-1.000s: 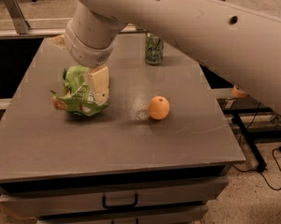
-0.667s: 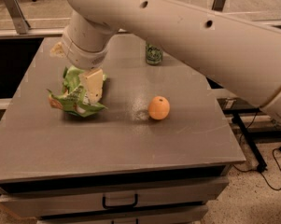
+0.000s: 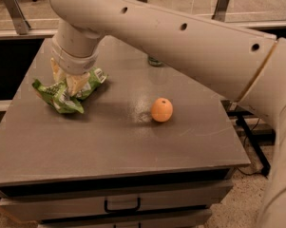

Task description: Pick green rice chip bag

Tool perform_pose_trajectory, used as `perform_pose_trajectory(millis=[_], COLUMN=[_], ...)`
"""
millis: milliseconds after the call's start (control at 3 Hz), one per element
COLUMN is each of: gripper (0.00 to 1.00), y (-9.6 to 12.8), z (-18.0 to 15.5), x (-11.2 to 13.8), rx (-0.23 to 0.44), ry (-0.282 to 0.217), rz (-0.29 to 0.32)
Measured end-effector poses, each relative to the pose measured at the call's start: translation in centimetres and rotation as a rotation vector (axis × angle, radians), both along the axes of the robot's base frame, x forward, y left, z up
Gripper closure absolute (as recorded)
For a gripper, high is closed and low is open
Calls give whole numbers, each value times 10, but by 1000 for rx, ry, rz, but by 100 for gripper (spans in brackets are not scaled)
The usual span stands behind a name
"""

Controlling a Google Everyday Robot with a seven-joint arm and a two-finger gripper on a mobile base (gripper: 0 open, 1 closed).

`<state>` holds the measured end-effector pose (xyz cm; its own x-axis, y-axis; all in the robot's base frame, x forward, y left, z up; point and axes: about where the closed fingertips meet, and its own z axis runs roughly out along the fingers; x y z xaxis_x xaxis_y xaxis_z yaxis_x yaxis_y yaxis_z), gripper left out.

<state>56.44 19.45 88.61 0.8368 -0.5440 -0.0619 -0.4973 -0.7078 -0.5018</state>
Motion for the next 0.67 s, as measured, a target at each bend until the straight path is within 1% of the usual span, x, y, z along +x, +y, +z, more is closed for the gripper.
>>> perform_pose_trajectory(millis=[333,667], gripper=[88,100], y=[10,1], z=[14,63], x=[-2,-10], rx=[40,144], ry=[2,-18], rz=[23,15])
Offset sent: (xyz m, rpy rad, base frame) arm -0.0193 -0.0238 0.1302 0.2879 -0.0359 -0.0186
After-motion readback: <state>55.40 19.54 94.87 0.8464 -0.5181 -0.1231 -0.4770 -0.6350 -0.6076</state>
